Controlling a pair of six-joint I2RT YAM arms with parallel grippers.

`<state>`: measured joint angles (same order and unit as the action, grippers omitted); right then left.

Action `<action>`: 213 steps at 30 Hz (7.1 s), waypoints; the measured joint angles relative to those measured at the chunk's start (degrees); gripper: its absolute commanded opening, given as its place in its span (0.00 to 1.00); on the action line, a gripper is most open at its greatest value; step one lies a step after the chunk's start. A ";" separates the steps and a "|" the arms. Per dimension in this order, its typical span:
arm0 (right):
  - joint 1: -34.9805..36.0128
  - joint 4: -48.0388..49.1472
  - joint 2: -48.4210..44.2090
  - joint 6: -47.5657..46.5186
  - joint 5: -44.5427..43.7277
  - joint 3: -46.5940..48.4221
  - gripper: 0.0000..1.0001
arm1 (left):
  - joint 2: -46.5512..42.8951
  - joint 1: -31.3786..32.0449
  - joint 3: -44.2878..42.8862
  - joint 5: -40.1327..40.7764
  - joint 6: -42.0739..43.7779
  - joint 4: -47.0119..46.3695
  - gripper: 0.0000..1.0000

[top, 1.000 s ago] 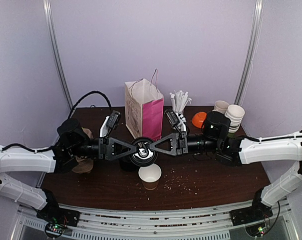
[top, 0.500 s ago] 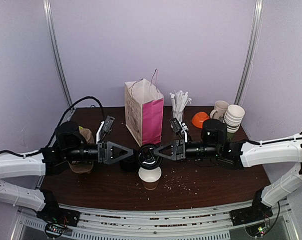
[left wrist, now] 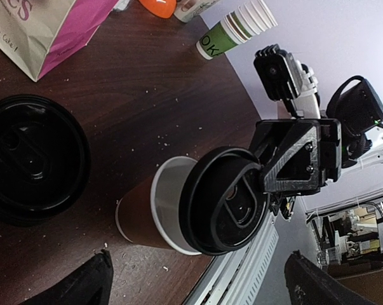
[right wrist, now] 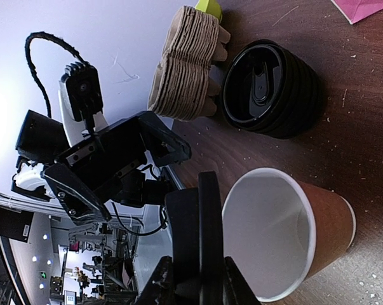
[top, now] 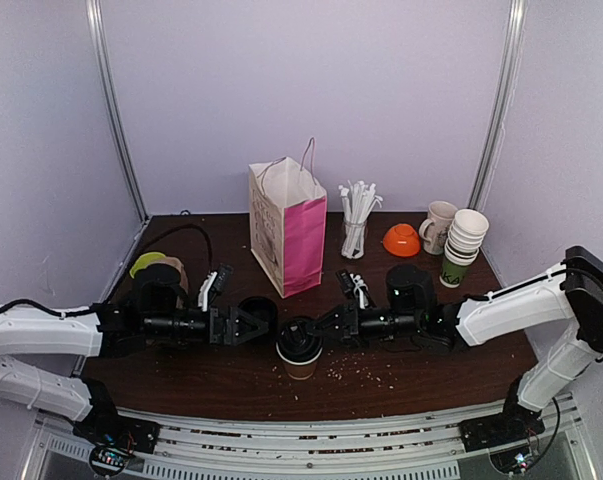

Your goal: Pack the takeout coffee

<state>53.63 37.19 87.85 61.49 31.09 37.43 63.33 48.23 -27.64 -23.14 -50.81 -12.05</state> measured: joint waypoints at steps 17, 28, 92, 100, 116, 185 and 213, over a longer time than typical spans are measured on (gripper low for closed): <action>0.00 9.60 3.87 7.52 0.20 -2.27 0.18 | 6.91 0.76 -0.33 -0.68 -0.07 -3.06 0.98; -0.66 10.91 4.46 8.57 0.28 -3.54 0.19 | 10.80 1.01 -2.27 -1.60 0.02 -4.33 0.91; -1.05 17.68 6.82 12.24 1.05 -6.60 0.49 | 20.81 3.26 -10.19 0.07 5.14 0.92 0.80; -1.05 7.52 2.32 8.02 0.44 -4.76 0.55 | 22.51 3.39 -12.15 0.87 6.32 2.12 0.79; -1.05 -13.03 -2.69 -0.79 -2.32 1.01 0.59 | 24.92 4.00 -14.93 1.55 7.91 2.95 0.78; -2.91 -8.83 1.57 -5.84 -5.99 -0.31 0.58 | 25.31 4.66 -13.38 1.92 8.48 0.11 0.85; -2.49 -17.11 -4.17 -8.66 -0.39 0.55 0.76 | 21.05 5.18 -15.02 1.79 8.98 7.72 0.94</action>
<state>51.13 20.08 83.68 52.84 30.70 37.98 84.38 53.41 -42.65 -21.34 -41.82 -4.34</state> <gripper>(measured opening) 0.778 0.957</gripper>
